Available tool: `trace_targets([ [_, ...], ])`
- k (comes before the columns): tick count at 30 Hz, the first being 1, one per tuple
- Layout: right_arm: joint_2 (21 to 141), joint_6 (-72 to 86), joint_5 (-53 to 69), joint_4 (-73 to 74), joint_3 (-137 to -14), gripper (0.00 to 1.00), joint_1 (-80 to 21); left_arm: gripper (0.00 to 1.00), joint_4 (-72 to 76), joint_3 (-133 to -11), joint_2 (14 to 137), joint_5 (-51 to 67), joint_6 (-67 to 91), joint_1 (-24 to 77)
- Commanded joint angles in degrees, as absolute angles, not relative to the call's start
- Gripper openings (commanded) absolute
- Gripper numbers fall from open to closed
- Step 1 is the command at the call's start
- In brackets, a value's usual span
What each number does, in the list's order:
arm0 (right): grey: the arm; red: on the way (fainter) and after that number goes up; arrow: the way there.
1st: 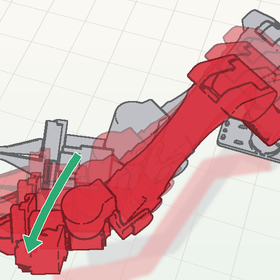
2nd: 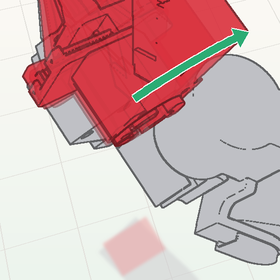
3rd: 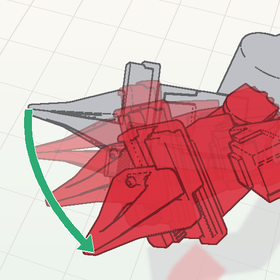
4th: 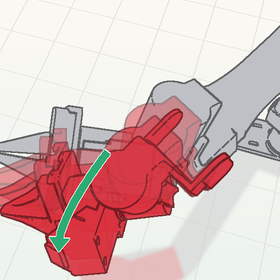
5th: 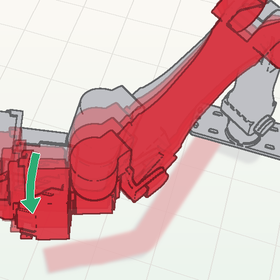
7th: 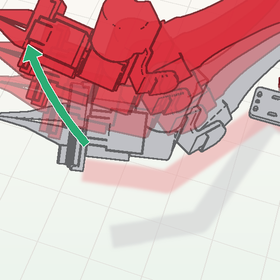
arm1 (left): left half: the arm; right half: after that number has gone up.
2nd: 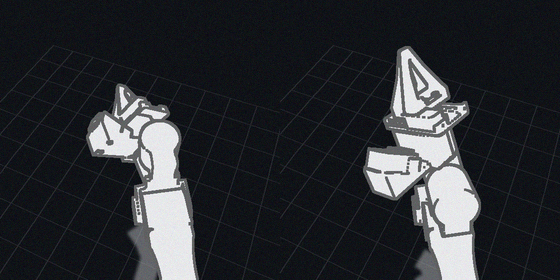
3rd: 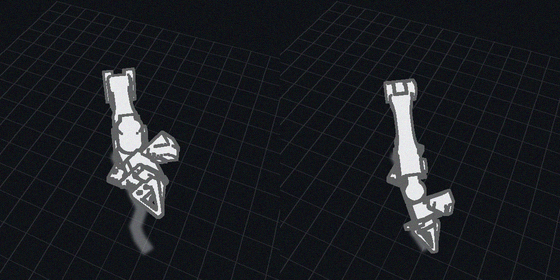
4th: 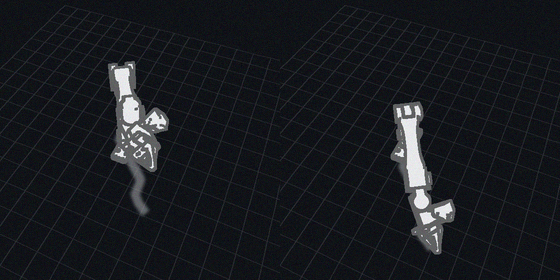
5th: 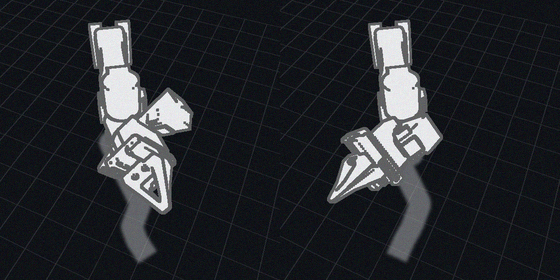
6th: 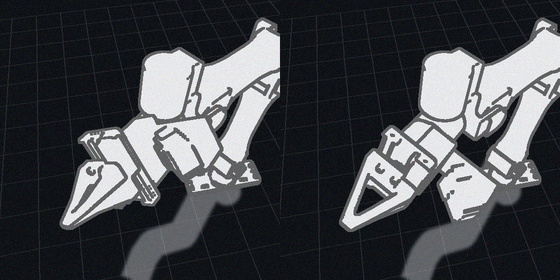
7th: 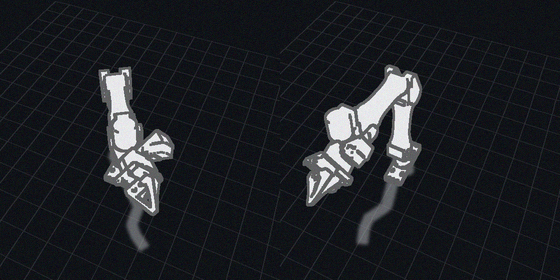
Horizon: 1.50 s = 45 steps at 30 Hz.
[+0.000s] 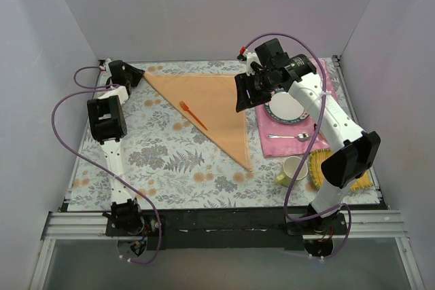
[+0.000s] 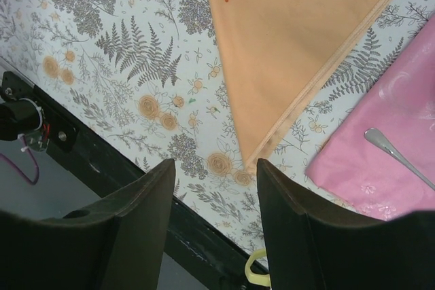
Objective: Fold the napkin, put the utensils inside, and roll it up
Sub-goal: Fold the napkin
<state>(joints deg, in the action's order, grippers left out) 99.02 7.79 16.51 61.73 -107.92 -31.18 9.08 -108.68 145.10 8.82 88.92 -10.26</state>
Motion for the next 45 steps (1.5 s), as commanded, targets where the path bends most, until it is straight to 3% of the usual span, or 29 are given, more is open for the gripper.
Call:
trace_targets([
  [1,99.4,8.09,16.17,64.24,-111.88,0.59,-30.94,0.28,11.24,-108.9,145.9,13.18,90.08,-10.2],
  [5,99.93,8.44,16.26,64.95,-113.2,0.58,-30.94,0.14,13.54,-108.71,144.76,14.68,89.47,-10.55],
  [13,98.0,8.61,16.96,62.14,-109.17,0.58,-30.94,0.04,14.76,-107.42,136.86,16.88,90.96,-10.02],
  [27,90.18,7.47,18.89,55.2,-97.3,0.58,-30.76,0.01,11.25,-77.1,107.24,11.96,92.36,6.05],
  [36,87.1,7.65,21.71,52.47,-91.23,0.58,-30.67,0.01,5.19,-68.49,99.24,9.67,92.9,15.55],
  [45,85.34,8.44,22.5,50.71,-88.51,0.58,-30.32,0.01,3.87,-63.99,98.87,11.07,95.36,22.06],
])
